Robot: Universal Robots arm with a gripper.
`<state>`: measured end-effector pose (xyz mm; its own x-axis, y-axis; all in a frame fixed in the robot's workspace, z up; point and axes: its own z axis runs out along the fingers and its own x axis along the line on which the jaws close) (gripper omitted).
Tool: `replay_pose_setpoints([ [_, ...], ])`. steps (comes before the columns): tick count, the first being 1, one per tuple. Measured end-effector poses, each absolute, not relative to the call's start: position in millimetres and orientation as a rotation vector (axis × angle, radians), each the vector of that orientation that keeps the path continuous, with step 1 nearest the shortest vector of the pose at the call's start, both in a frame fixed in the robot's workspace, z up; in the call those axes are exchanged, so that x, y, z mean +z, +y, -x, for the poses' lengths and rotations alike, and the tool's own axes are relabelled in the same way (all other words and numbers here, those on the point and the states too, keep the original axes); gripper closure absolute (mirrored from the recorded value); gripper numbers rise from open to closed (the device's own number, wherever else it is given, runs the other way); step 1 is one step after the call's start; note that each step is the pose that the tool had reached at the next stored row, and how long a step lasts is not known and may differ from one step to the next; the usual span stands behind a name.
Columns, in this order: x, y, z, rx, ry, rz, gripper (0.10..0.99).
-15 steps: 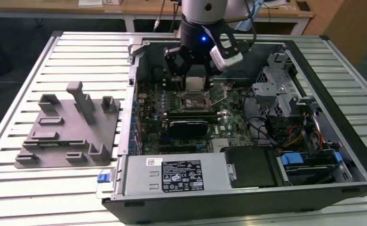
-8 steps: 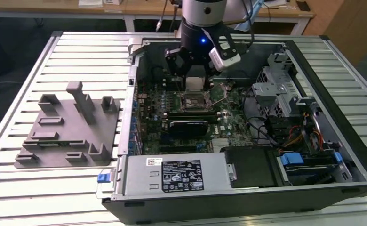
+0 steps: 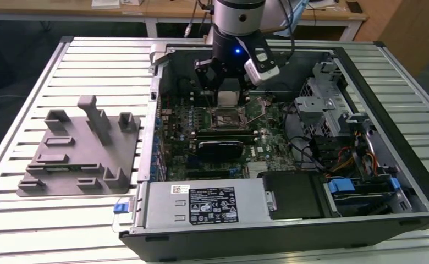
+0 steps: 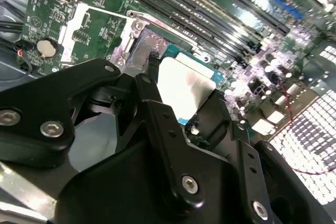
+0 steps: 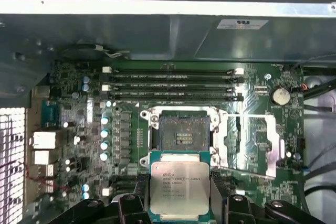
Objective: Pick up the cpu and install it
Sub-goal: 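Pick up the cpu and move it towards the insertion slot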
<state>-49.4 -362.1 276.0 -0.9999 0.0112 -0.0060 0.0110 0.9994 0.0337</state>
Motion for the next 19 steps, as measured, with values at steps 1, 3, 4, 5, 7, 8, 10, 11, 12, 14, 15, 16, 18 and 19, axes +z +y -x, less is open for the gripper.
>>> replay_pose_setpoints([
  [1,275,-361,49,0.053,3.135,-0.017,0.545],
  [3,272,-358,48,0.053,3.136,-0.017,0.545],
  [4,271,-357,48,0.053,3.136,-0.017,0.545],
  [5,269,-356,47,0.053,3.136,-0.017,0.545],
  [7,266,-354,47,0.053,3.137,-0.017,0.545],
  [8,265,-353,46,0.053,3.138,-0.017,0.545],
  [10,262,-352,45,0.053,3.14,-0.018,0.545],
  [11,260,-352,44,0.053,3.141,-0.018,0.545],
  [12,259,-351,44,0.053,3.142,-0.018,0.545],
  [14,256,-351,42,0.053,3.143,-0.018,0.545],
  [15,256,-350,42,0.053,3.144,-0.018,0.545],
  [16,256,-350,42,0.053,3.144,-0.018,0.545],
  [18,256,-350,42,0.053,3.144,-0.018,0.545],
  [19,256,-350,42,0.053,3.144,-0.018,0.545],
])
